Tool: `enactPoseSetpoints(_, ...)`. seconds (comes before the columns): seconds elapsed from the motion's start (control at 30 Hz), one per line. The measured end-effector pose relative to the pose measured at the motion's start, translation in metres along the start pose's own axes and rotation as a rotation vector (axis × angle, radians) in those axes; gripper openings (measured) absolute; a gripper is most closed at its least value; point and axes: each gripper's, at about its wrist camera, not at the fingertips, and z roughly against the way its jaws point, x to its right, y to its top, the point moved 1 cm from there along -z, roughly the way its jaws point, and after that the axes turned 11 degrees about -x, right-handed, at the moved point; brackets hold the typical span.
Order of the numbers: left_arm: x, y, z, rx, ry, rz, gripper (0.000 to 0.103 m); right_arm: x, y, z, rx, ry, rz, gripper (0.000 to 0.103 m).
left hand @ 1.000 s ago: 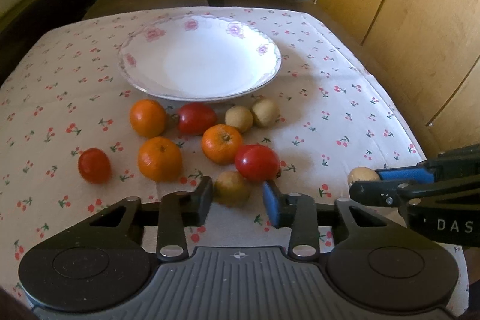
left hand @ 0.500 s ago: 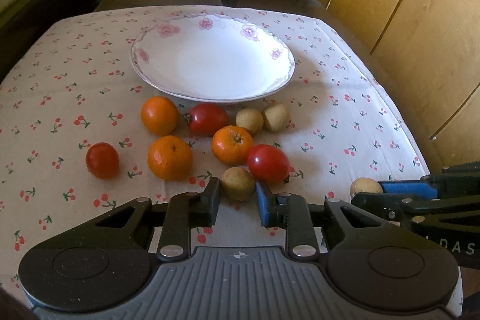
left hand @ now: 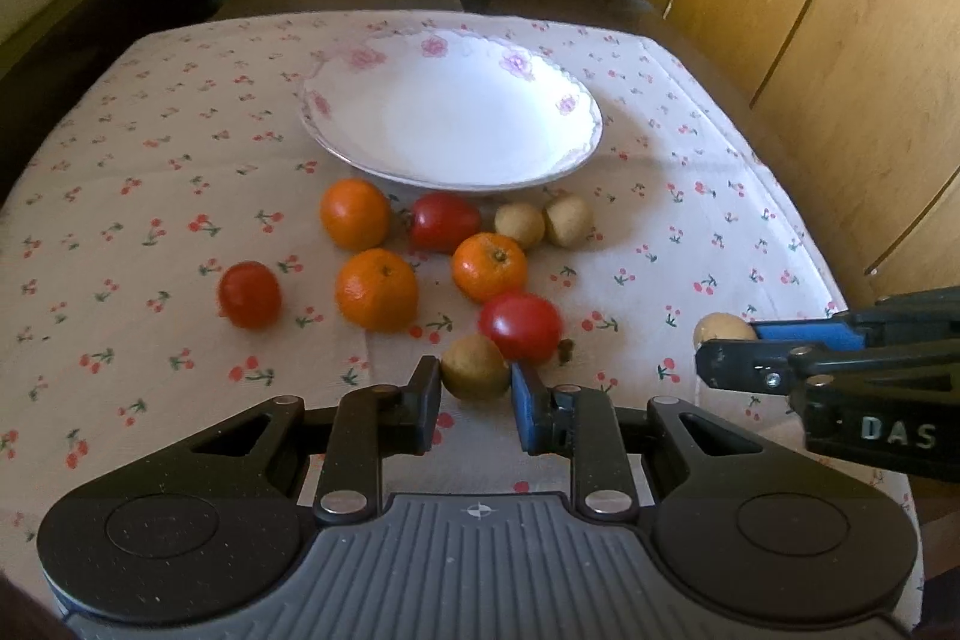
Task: Organize fruits
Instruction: 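Lift the brown fruit with the right gripper and carry it over the bowl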
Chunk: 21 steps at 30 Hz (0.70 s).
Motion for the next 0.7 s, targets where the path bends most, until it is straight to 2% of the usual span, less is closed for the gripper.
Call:
enactPoseSetpoints(0.2, -0.004, 0.0, 0.019, 0.022, 0.009, 0.018, 0.033, -0.006, 0.003, 0.005, 0.012, -0.001, 0.004, 0.025)
enactPoseSetpoints(0.4, -0.009, 0.004, 0.041, 0.043, 0.0, 0.065, 0.033, -0.014, 0.018, 0.02, 0.059, 0.024, 0.009, 0.026)
enactPoseSetpoints(0.5, -0.006, 0.018, 0.047, 0.066, -0.017, 0.058, 0.033, -0.013, 0.03, 0.026, 0.083, 0.055, -0.008, 0.026)
enactPoseSetpoints(0.7, -0.012, 0.055, 0.039, 0.096, -0.046, 0.082, 0.033, -0.009, 0.062, 0.015, 0.081, 0.061, -0.03, 0.026)
